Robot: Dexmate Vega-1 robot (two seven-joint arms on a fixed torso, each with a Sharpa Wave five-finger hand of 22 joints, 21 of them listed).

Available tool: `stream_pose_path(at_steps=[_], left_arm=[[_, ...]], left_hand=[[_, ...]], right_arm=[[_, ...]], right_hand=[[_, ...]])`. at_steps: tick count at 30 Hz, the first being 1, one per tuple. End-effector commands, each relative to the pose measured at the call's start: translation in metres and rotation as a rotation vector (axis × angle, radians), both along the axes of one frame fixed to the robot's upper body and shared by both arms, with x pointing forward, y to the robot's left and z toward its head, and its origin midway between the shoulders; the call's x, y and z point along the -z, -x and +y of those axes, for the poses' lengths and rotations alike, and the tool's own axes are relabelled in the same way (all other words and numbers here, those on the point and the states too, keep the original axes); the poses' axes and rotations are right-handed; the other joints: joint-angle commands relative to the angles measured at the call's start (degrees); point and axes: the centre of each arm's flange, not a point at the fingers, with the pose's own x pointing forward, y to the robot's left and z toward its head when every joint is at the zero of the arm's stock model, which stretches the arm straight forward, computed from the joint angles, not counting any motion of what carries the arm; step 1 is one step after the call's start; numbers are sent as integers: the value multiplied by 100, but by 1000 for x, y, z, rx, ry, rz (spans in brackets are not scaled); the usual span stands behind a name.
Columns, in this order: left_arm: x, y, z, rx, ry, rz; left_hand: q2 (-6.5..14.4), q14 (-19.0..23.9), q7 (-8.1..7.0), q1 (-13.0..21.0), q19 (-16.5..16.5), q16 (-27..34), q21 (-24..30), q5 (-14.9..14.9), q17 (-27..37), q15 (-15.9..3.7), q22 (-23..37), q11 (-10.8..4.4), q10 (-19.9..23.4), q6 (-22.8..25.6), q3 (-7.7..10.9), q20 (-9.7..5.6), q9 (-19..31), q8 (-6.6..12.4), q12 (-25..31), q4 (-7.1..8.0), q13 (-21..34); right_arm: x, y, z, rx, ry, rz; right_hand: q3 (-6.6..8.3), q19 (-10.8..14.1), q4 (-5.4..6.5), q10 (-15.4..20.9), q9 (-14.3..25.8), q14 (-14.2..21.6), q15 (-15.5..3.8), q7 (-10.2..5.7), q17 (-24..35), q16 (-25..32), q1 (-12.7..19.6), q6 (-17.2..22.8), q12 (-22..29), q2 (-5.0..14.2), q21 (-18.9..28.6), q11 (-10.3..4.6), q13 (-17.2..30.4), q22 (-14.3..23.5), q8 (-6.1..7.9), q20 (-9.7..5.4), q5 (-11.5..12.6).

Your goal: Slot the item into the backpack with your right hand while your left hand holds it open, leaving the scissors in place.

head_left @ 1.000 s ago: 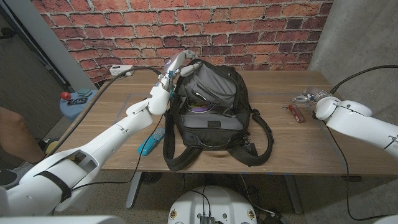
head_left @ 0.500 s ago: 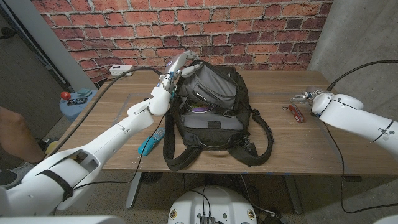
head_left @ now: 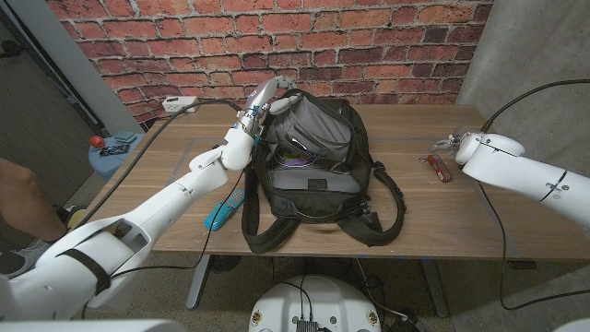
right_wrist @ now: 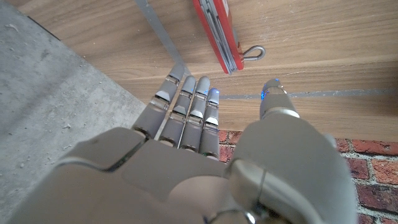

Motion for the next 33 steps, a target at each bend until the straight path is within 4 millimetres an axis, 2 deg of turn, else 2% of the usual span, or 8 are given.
stream_pose_path(at_steps=[1, 22, 33], left_arm=[[-1, -1, 0, 4, -6, 4], [2, -1, 1, 5, -2, 4], [3, -1, 2, 4, -4, 11]], left_hand=[[90, 46, 9, 150, -26, -22, 0, 43, 38, -18, 5, 15, 13, -30, 38, -5, 2, 31, 34, 14, 15], [78, 52, 22, 142, -28, -34, 0, 69, 53, -24, 6, 11, 35, -36, 53, 0, -2, 66, 37, 12, 17], [70, 65, 26, 150, -16, -39, 5, 82, 57, -25, 6, 7, 35, -43, 64, -9, -21, 72, 38, 3, 25]], right_arm=[[-2, -3, 4, 43, 1, 37], [-1, -22, 9, 88, -33, 135], [4, -29, 3, 101, -52, 172]], right_hand=[[-3, 69, -52, 98, 28, 92, 9, -8, 36, 66, 97, 75, 66, 19, 52, 3, 36, 31, 23, 18, 32], [30, 82, -90, 50, 43, 84, 122, 105, 106, 95, 294, 86, 109, 88, 54, 138, 127, 28, -11, 114, 57], [22, 64, -111, -22, 45, 35, 166, 152, 127, 84, 377, 56, 102, 61, 45, 175, 164, 26, -38, 140, 64]])
